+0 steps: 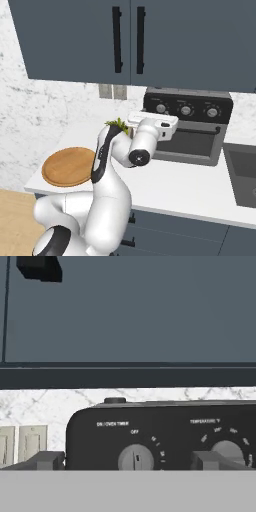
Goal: Pick up the kebab skewer and baguette bread, and place them inside the toaster oven. Close the toaster oven door and start by setting the timer.
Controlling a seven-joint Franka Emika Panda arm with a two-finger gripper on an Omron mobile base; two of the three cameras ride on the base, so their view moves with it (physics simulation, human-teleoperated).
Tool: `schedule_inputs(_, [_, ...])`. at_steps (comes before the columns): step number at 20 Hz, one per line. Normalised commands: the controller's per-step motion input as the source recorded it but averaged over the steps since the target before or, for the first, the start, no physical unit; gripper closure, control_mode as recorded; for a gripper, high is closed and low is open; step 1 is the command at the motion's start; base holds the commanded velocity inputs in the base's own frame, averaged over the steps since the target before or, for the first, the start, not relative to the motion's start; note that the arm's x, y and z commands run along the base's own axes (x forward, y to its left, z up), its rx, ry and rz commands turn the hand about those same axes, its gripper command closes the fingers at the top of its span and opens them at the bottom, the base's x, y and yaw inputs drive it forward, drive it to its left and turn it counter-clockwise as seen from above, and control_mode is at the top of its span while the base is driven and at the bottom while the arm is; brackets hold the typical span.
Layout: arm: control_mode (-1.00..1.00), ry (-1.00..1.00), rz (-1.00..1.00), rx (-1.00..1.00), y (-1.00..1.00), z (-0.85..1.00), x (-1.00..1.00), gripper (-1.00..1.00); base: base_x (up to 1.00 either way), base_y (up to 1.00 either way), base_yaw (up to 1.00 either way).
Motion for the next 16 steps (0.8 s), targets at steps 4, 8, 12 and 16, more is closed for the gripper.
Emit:
schedule_inputs(4, [-1.00, 0.04, 0.00, 0.06, 0.00, 0.00, 0.06, -1.00, 0.00, 0.00, 0.00])
schedule_inputs(8, [-1.00, 0.01, 0.00, 0.04, 0.00, 0.00, 0.13, -1.00, 0.00, 0.00, 0.00])
schedule_inputs(12, [-1.00, 0.00, 0.00, 0.01, 0.00, 0.00, 0.14, -1.00, 0.00, 0.00, 0.00])
schedule_inputs(16, [-1.00, 0.00, 0.00, 0.00, 0.00, 0.00, 0.00, -1.00, 0.00, 0.00, 0.00])
